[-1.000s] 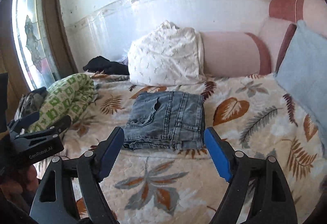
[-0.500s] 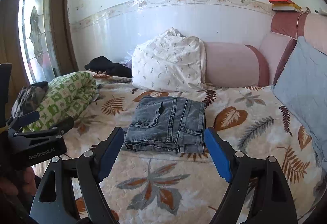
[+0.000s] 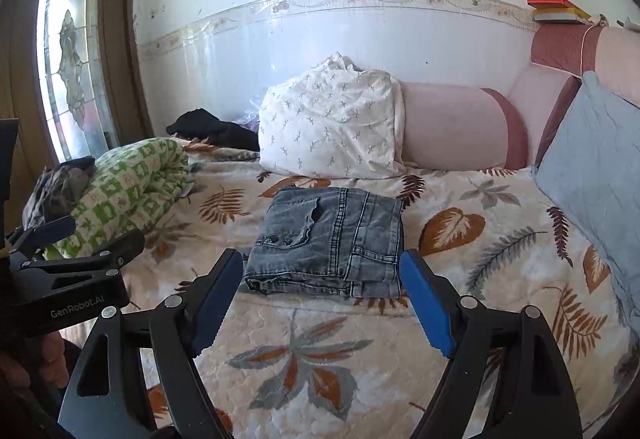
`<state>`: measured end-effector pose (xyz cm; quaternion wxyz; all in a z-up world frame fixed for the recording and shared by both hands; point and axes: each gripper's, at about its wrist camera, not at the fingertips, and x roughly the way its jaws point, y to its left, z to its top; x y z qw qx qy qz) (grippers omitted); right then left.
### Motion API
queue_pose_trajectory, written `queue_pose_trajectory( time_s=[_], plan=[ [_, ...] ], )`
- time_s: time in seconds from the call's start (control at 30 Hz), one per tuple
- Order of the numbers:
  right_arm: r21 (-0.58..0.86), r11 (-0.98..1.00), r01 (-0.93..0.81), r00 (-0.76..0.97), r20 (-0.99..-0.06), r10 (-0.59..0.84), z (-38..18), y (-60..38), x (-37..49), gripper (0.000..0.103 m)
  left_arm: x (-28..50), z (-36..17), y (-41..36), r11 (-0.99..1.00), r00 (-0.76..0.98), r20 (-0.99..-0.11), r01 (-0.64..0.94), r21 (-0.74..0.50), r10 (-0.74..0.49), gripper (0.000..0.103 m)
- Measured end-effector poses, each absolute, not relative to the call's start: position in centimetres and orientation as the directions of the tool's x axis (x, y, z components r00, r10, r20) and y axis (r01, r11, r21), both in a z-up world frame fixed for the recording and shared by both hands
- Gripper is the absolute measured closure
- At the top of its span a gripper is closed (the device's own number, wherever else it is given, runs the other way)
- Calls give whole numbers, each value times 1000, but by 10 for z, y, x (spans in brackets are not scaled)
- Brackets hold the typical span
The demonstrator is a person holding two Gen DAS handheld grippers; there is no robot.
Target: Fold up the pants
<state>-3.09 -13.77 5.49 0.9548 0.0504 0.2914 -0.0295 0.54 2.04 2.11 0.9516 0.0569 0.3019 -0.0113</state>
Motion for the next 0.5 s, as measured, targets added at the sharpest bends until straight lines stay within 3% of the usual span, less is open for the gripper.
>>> queue_pose_trajectory(
  time_s=[0.5],
  plan=[
    [86,992,91,811,-585,-23,47,-132,-28,22,5,19,18,993,813,-582,66,97,3,0]
  ],
)
